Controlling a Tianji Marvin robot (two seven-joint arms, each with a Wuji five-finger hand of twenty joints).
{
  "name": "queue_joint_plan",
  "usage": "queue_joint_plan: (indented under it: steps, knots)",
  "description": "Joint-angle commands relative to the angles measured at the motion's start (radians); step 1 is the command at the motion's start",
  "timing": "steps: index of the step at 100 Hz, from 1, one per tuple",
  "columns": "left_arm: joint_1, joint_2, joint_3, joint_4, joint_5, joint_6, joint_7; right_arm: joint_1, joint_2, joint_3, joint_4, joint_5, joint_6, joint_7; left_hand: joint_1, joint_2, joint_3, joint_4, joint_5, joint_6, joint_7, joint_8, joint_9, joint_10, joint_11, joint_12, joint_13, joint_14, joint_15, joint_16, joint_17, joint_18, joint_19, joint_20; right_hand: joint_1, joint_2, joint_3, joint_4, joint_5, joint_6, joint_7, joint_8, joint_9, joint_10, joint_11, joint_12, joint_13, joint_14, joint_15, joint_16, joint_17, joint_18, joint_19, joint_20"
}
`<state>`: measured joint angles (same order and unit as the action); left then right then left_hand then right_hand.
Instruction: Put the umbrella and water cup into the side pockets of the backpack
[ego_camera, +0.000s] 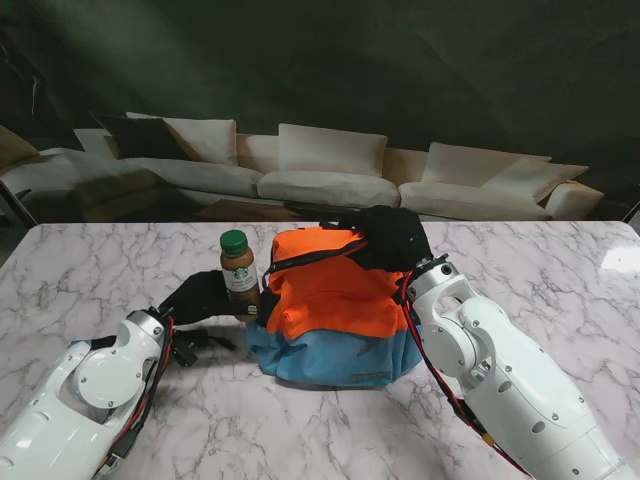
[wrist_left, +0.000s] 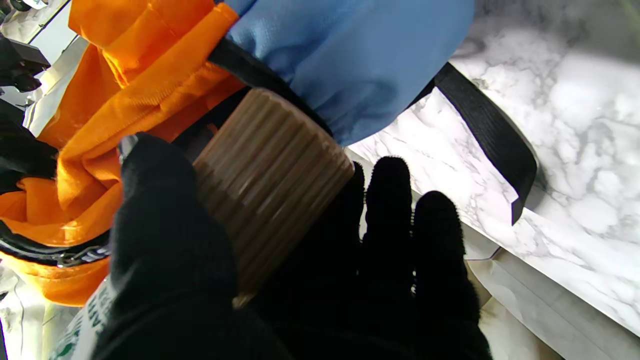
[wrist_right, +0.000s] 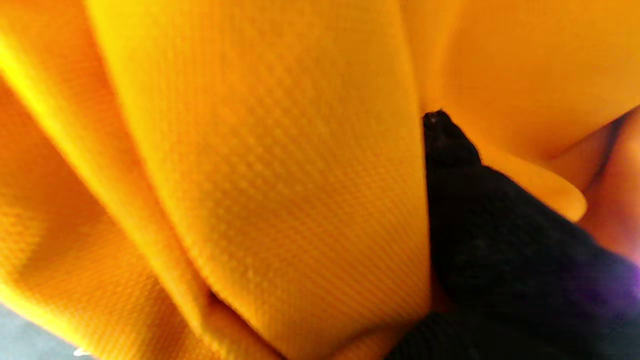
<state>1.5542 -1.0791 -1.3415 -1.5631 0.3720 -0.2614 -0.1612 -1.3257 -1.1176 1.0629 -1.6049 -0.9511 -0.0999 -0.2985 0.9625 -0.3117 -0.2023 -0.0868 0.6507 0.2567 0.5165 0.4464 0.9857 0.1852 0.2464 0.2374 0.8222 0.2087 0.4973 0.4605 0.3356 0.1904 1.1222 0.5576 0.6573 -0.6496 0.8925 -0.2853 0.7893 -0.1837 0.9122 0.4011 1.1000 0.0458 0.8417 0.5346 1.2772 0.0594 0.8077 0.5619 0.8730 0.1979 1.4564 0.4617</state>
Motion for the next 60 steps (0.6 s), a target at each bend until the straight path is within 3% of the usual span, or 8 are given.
queue_joint_plan:
  steps: [1, 38, 60]
  knots:
    - [0.000, -0.002, 0.010, -0.011, -0.009, 0.003, -0.023, -0.007, 0.001, 0.000, 0.006, -0.003, 0.007, 0.003, 0.251, 0.111, 0.184, 0.076, 0.115, -0.150, 0.116, 0.022, 0.075, -0.064, 0.084, 0.016, 0.030, -0.001, 0.024, 0.008, 0.004, -0.007, 0.044, 0.020, 0.144, 0.140, 0.117, 0.058, 0.078, -0.152, 0.131, 0.069, -0.004, -0.033, 0.008, -0.002, 0.038, -0.052, 0.013, 0.010, -0.006, -0.014, 0.006, 0.000]
    - [0.004, 0.004, 0.027, -0.048, -0.046, 0.017, -0.068, -0.011, -0.001, 0.002, 0.011, 0.001, 0.004, -0.010, 0.251, 0.111, 0.184, 0.076, 0.115, -0.146, 0.116, 0.024, 0.082, -0.064, 0.101, 0.024, 0.034, 0.003, 0.032, 0.013, 0.003, -0.001, 0.051, 0.024, 0.144, 0.140, 0.116, 0.058, 0.078, -0.152, 0.131, 0.068, -0.004, -0.033, 0.008, -0.001, 0.038, -0.051, 0.014, 0.010, -0.008, -0.012, 0.007, 0.000]
    - [-0.019, 0.002, 0.041, -0.043, -0.041, 0.021, -0.062, -0.015, -0.003, 0.002, 0.010, 0.005, 0.000, -0.019, 0.245, 0.124, 0.184, 0.076, 0.104, -0.164, 0.109, 0.021, 0.061, -0.065, 0.099, 0.025, 0.019, 0.005, 0.033, 0.018, -0.013, 0.014, 0.054, 0.028, 0.144, 0.140, 0.116, 0.058, 0.078, -0.152, 0.131, 0.068, -0.003, -0.032, 0.008, -0.001, 0.039, -0.051, 0.015, 0.011, -0.008, -0.012, 0.007, 0.000]
